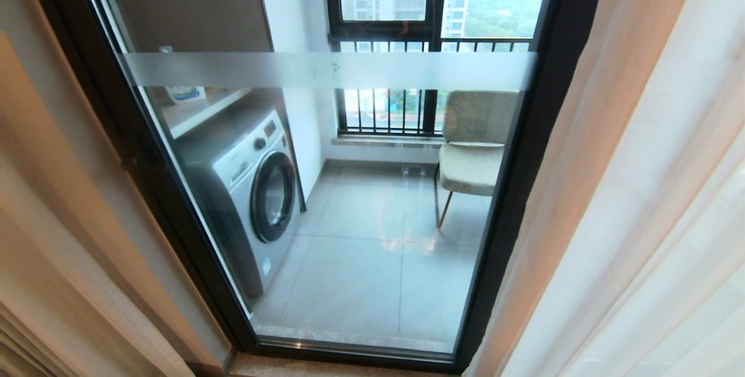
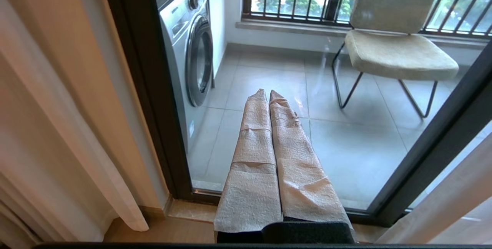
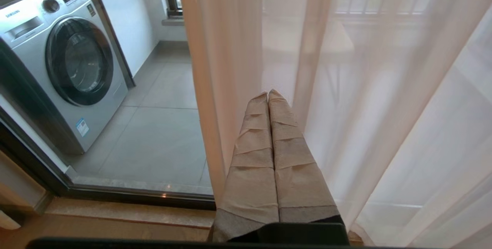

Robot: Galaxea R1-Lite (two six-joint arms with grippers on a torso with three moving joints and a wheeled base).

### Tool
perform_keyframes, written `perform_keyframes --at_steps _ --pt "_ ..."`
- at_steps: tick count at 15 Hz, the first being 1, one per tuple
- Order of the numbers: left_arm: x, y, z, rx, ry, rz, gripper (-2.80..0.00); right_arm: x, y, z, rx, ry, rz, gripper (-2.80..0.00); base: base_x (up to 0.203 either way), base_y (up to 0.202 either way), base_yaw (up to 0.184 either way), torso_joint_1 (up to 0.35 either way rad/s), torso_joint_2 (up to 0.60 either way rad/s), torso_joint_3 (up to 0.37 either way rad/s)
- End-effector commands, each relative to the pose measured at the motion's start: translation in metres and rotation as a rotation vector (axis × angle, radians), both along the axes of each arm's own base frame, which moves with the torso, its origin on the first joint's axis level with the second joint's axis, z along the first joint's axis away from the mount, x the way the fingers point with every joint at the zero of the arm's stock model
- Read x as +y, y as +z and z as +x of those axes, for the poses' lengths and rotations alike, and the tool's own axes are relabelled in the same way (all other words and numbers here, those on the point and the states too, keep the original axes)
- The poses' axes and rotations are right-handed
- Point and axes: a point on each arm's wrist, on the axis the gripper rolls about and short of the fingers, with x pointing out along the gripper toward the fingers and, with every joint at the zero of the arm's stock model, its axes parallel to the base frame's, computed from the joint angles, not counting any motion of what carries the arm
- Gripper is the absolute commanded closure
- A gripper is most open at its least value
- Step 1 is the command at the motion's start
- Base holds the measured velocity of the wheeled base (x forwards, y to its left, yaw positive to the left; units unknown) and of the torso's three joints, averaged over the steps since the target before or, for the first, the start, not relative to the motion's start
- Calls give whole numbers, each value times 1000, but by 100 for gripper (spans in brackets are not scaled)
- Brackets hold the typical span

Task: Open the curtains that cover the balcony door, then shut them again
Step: Pull the inner curtains open on both sides

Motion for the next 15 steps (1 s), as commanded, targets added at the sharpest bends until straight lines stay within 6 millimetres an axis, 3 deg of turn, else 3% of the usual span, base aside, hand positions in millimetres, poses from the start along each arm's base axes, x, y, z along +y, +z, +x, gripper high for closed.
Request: perform_keyframes --at_steps 1,15 --pt "0 0 0 -1 1 -1 0 0 0 0 1 1 0 0 0 0 0 0 0 0" --pt "0 0 0 -1 1 -1 0 0 0 0 0 1 0 0 0 0 0 0 0 0"
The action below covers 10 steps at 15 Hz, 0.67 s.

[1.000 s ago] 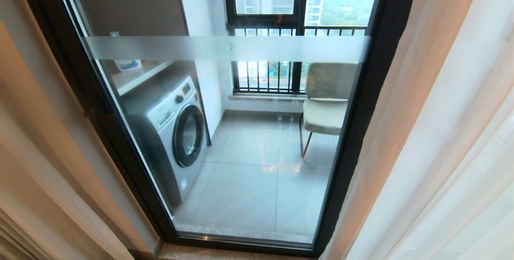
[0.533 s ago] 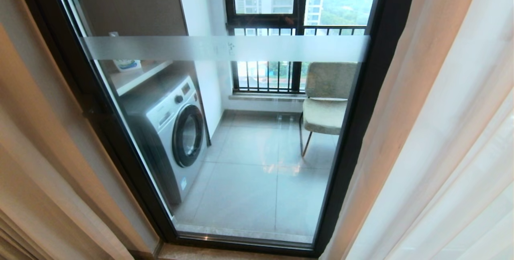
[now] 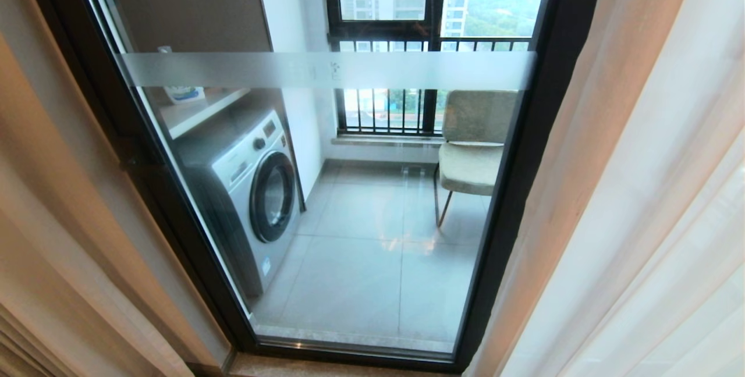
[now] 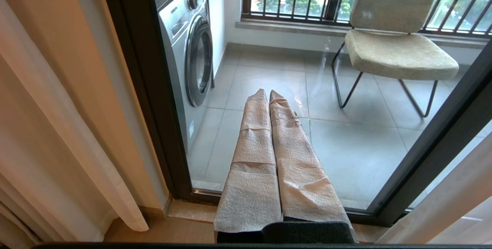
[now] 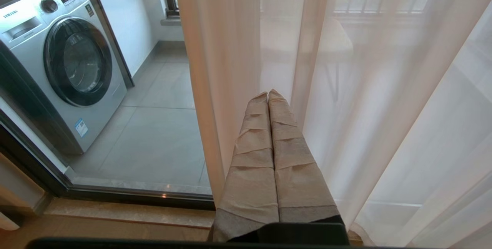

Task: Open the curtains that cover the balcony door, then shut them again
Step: Pull the inner curtains open on both sides

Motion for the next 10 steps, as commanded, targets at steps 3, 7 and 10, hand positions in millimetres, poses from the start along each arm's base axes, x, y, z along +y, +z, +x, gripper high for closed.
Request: perform_keyframes --at_steps 3,7,10 --pt "0 0 0 -1 0 -1 0 0 0 0 0 0 -14 0 0 0 0 0 0 0" --pt "0 0 0 -1 0 -1 0 1 8 -1 -59 21 -84 0 0 0 0 0 0 0" --pt "0 0 0 -1 0 -1 0 2 31 -9 -110 100 -126 0 0 0 0 0 0 0"
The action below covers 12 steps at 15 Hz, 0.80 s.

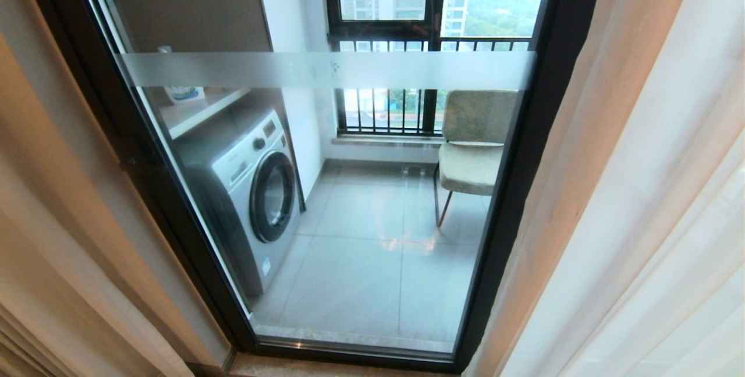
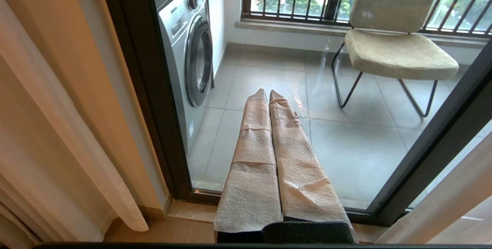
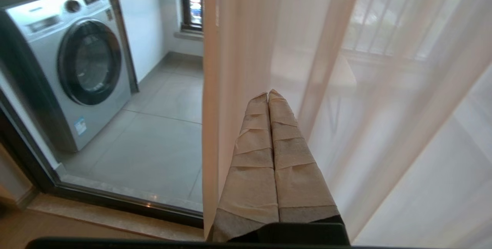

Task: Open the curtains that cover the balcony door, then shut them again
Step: Pull the inner curtains open on both sides

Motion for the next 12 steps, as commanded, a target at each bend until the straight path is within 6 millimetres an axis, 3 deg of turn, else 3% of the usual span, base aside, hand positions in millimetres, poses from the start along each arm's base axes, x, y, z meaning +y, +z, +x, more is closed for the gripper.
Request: perform_keyframes --at_steps 1,6,11,12 --pt "0 0 0 -1 1 -1 0 0 20 -6 -24 11 -24 0 0 0 0 0 0 0" --pt "0 0 0 -1 1 -1 0 2 68 0 5 90 -69 0 0 0 0 0 0 0" --pt "0 0 0 -1 1 -1 0 4 120 32 7 195 -96 0 0 0 0 0 0 0" --pt "0 0 0 -1 1 -1 0 4 132 40 -1 205 -97 -280 0 0 0 0 0 0"
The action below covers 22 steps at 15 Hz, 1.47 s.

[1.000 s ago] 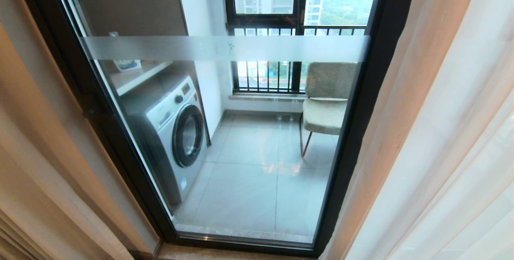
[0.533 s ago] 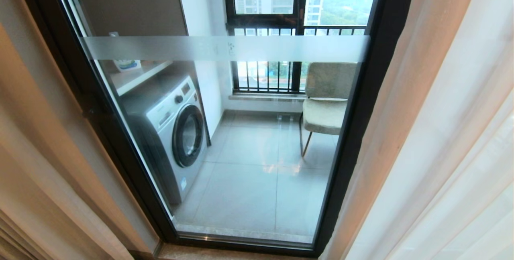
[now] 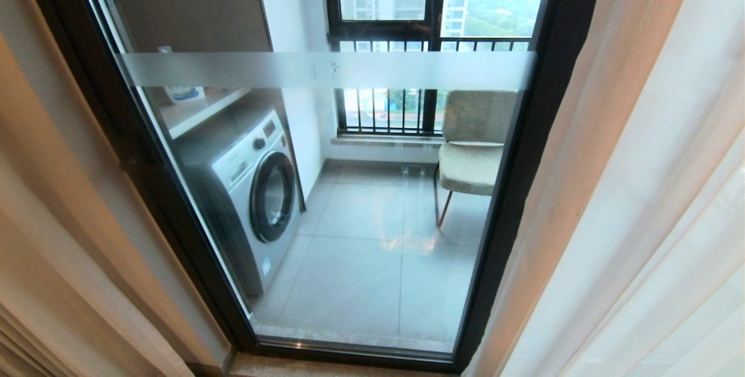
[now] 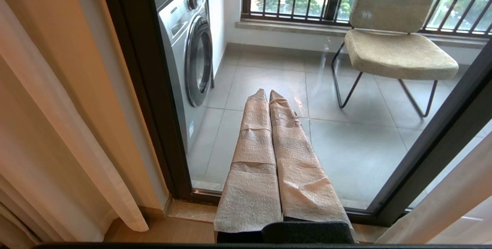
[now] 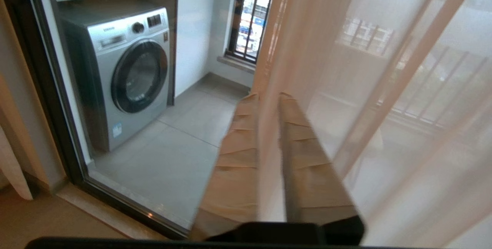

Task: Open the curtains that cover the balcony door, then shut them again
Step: Pull the inner curtains open on both sides

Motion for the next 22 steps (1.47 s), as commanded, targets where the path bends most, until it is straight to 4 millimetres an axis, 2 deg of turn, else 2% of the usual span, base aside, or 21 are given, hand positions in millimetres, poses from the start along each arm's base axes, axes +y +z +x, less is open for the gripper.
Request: perform_keyframes --at_steps 1,3,7,12,16,22 --pt "0 0 0 -1 1 -1 0 2 28 32 56 19 -5 -280 0 0 0 0 0 0" --pt "0 0 0 -1 1 -1 0 3 43 50 69 25 -6 -280 0 0 0 0 0 0" --pt "0 0 0 -1 1 -1 0 5 70 104 13 37 72 -280 0 0 0 0 0 0" --pt "0 0 0 -1 1 -1 0 8 79 171 -7 44 90 -280 0 0 0 0 0 0" --pt "0 0 0 -1 1 -1 0 20 77 200 -10 101 108 -280 0 0 0 0 0 0" --pt "0 0 0 -1 1 -1 0 24 84 241 -26 84 109 -280 0 0 0 0 0 0"
